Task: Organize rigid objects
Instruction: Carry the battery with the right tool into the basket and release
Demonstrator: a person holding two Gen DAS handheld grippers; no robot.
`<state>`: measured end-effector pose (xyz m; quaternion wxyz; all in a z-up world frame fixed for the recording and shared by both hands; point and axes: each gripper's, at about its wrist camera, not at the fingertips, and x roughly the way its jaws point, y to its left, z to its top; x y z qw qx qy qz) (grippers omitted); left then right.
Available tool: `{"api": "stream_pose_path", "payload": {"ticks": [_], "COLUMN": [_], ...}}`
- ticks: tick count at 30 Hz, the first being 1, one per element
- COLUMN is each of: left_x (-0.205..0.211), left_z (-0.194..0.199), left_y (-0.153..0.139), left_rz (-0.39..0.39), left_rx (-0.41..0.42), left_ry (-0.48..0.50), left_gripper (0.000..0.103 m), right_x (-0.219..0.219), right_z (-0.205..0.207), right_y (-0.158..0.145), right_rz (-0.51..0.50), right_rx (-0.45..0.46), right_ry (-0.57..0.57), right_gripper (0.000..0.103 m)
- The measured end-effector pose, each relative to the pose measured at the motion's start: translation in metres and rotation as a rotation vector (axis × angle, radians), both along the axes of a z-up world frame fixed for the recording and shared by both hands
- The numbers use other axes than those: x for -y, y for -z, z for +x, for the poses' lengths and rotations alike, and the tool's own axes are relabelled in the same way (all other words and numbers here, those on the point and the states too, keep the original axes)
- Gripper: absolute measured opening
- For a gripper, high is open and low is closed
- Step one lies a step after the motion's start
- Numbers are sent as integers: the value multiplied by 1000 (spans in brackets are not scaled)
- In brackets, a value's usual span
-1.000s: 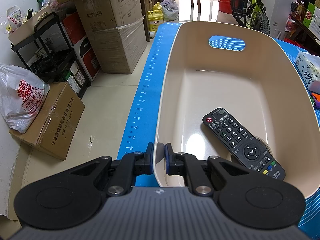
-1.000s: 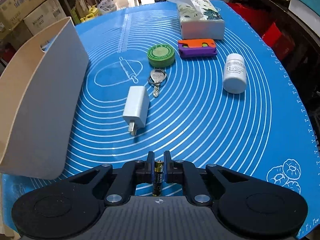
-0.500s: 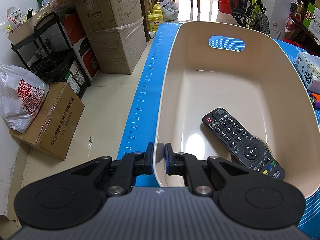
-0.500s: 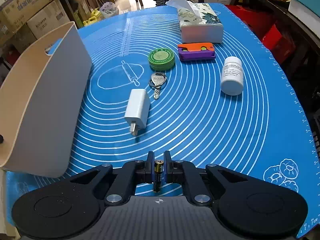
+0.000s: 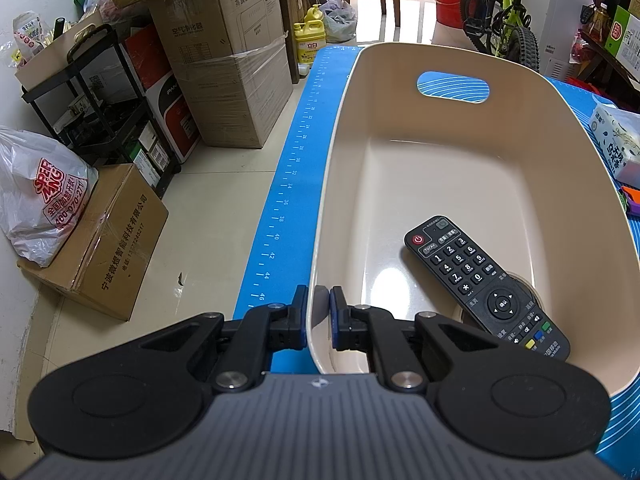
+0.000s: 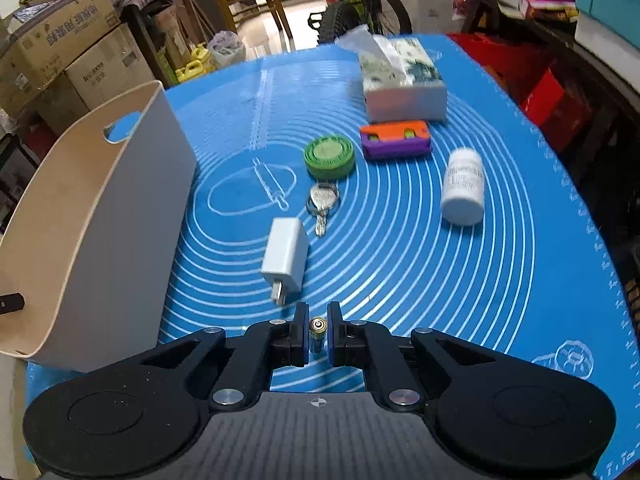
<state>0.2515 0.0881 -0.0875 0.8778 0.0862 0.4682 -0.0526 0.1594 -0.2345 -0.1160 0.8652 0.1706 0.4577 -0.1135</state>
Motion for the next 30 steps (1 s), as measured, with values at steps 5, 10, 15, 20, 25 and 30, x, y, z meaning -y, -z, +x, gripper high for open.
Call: {"api": "stream_pose_path", "payload": {"ticks": [5, 10, 15, 20, 25, 30], "left_x": [0, 0, 0, 0, 0, 1], "left_z": [0, 0, 0, 0, 0, -1], "left_y": [0, 0, 0, 0, 0, 1], "left_rz": [0, -2, -4, -5, -4, -2], "left_rx": [0, -1, 0, 0, -1, 1], "left_ry": [0, 0, 2, 1, 2, 3], "left_gripper": [12, 12, 12, 12, 12, 12], "right_x": [-4, -7, -9, -22, -49, -82], "right_z": [1, 5, 12, 24, 44, 68], "right_y": [-15, -38, -66, -97, -121, -127], "right_rz": [-40, -65, -38, -20, -1, 30], "right_rx": [46, 104, 171, 246, 309, 340], "right_ry": [-18, -44, -55, -91, -153, -217], "right_gripper": [18, 18, 18, 18, 18, 18]}}
